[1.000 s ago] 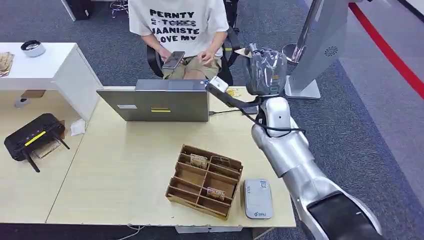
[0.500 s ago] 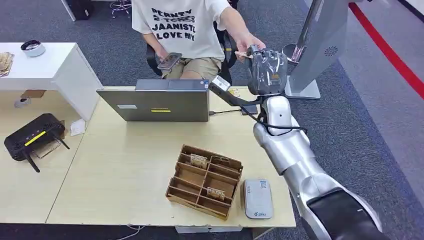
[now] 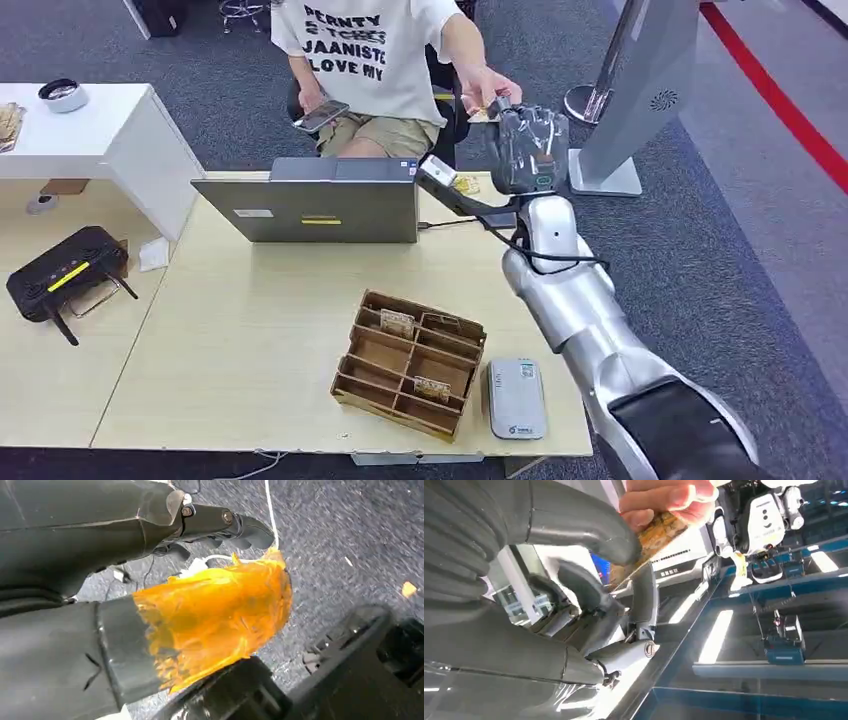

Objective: Pass the card to the sensor for recognition and then transmit it.

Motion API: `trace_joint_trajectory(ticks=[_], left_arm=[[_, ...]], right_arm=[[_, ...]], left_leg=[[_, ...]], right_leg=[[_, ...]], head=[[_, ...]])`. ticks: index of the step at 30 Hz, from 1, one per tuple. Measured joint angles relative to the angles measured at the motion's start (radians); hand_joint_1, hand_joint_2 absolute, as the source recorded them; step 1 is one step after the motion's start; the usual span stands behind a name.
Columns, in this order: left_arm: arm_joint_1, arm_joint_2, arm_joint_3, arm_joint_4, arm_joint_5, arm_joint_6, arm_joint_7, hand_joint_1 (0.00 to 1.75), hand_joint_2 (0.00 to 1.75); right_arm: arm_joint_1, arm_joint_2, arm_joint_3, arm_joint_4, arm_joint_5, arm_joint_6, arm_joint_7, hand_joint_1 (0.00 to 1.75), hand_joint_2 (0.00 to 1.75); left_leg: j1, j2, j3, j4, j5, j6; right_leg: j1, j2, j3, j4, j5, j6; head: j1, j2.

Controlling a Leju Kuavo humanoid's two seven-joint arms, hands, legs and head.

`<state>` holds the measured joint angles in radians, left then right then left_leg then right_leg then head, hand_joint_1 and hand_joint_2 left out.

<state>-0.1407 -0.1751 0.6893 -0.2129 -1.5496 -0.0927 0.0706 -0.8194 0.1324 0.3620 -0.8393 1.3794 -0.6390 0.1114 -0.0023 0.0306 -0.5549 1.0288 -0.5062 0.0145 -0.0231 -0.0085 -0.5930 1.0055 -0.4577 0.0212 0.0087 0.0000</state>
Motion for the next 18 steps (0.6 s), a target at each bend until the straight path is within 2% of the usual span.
trace_joint_trajectory(ticks=[3,7,12,14,18], left_arm=[[-0.001,-0.002,-0.002,0.000,0.006,0.000,0.000,0.00,0.00],[0.001,-0.002,-0.006,0.000,0.029,0.002,0.000,0.00,0.00],[0.014,-0.002,-0.006,0.000,0.081,0.016,-0.001,0.00,0.00],[0.020,-0.001,-0.006,0.000,0.103,0.024,-0.004,0.00,0.00],[0.041,0.002,0.011,0.000,0.148,0.046,-0.011,0.00,0.00]], right_arm=[[0.005,0.007,0.000,0.003,-0.049,0.006,-0.023,0.00,0.00],[0.066,0.025,0.000,-0.062,-0.239,0.006,-0.113,0.00,0.00],[0.239,0.052,0.019,-0.280,-0.504,0.016,-0.213,0.00,0.00],[0.303,0.054,0.034,-0.373,-0.644,0.039,-0.251,0.00,0.00],[0.464,0.054,0.061,-0.589,-0.956,0.128,-0.325,0.00,0.00]], left_leg=[[0.000,0.000,0.000,0.000,0.000,0.000],[0.001,0.000,0.000,0.000,0.000,0.000],[0.001,0.000,0.000,0.000,0.000,0.000],[0.001,0.000,0.000,0.000,-0.001,0.000],[0.001,0.000,0.000,-0.001,-0.002,-0.001]], right_leg=[[0.000,0.000,0.000,0.000,0.000,0.000],[0.000,0.000,0.000,0.000,0.000,0.000],[0.000,0.000,0.000,0.000,-0.001,0.000],[0.001,0.000,0.000,0.000,-0.001,0.001],[0.000,0.000,0.000,0.000,-0.002,0.000]], head=[[0.000,0.000],[0.000,0.000],[0.000,0.000],[0.000,0.000],[0.000,0.000]])
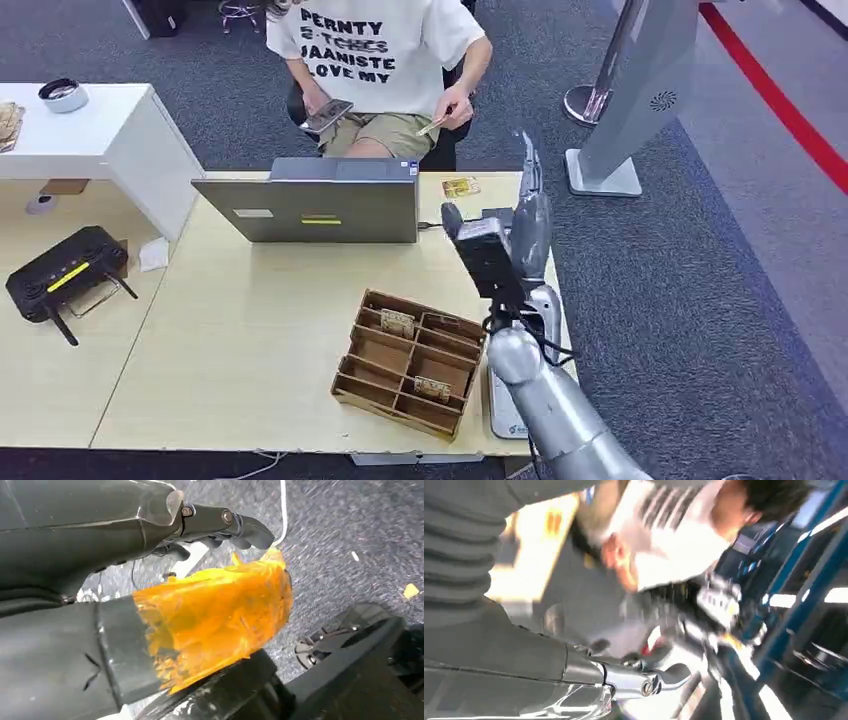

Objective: Pass the card to the sensor for recognition and then transmit it.

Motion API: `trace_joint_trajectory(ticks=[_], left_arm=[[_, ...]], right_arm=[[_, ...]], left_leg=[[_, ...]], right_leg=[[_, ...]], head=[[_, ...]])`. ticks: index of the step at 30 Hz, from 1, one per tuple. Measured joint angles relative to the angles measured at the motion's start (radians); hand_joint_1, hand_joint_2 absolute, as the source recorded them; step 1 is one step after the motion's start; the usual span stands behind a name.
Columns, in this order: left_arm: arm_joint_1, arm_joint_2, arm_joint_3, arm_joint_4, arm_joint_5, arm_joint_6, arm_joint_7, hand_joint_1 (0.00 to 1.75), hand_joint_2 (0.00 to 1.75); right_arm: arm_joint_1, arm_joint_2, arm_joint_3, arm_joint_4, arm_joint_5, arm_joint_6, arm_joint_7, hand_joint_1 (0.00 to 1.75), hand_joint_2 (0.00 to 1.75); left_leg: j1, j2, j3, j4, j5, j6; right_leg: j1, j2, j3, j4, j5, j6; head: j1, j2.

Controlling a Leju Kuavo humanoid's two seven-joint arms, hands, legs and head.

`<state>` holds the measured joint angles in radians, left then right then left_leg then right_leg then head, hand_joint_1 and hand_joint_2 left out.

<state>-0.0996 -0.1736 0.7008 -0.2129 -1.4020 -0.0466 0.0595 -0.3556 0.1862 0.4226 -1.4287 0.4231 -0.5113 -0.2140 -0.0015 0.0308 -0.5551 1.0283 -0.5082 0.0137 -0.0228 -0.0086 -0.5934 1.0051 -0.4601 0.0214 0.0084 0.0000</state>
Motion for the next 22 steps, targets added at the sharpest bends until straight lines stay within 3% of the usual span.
trace_joint_trajectory(ticks=[5,10,18,22], left_arm=[[0.023,0.006,0.027,0.000,0.034,0.018,-0.008,0.00,0.00],[0.030,0.008,0.049,0.000,0.051,0.022,-0.011,0.00,0.00],[0.032,0.012,0.080,0.000,0.066,0.014,-0.018,0.00,0.00],[0.032,0.014,0.084,0.000,0.064,0.005,-0.020,0.00,0.00]], right_arm=[[0.175,-0.018,0.011,-0.222,-0.286,0.138,-0.055,0.00,0.00],[0.268,-0.041,0.011,-0.330,-0.445,0.275,-0.072,0.00,0.00],[0.413,-0.096,0.009,-0.428,-0.720,0.661,-0.104,0.00,0.00],[0.444,-0.114,0.008,-0.444,-0.816,0.809,-0.119,0.00,0.00]], left_leg=[[0.000,0.000,-0.001,0.000,0.000,0.000],[0.000,0.000,0.000,0.000,0.000,0.000],[0.000,0.000,0.000,0.000,0.000,0.000],[0.000,0.000,0.000,0.000,0.000,0.000]], right_leg=[[0.000,0.000,0.000,0.000,0.000,0.000],[0.000,0.000,0.000,0.000,0.000,0.000],[0.000,0.000,0.000,0.000,0.000,0.000],[0.000,0.000,0.000,0.000,0.000,0.000]], head=[[0.001,0.000],[0.000,0.000],[0.001,0.000],[0.001,0.000]])
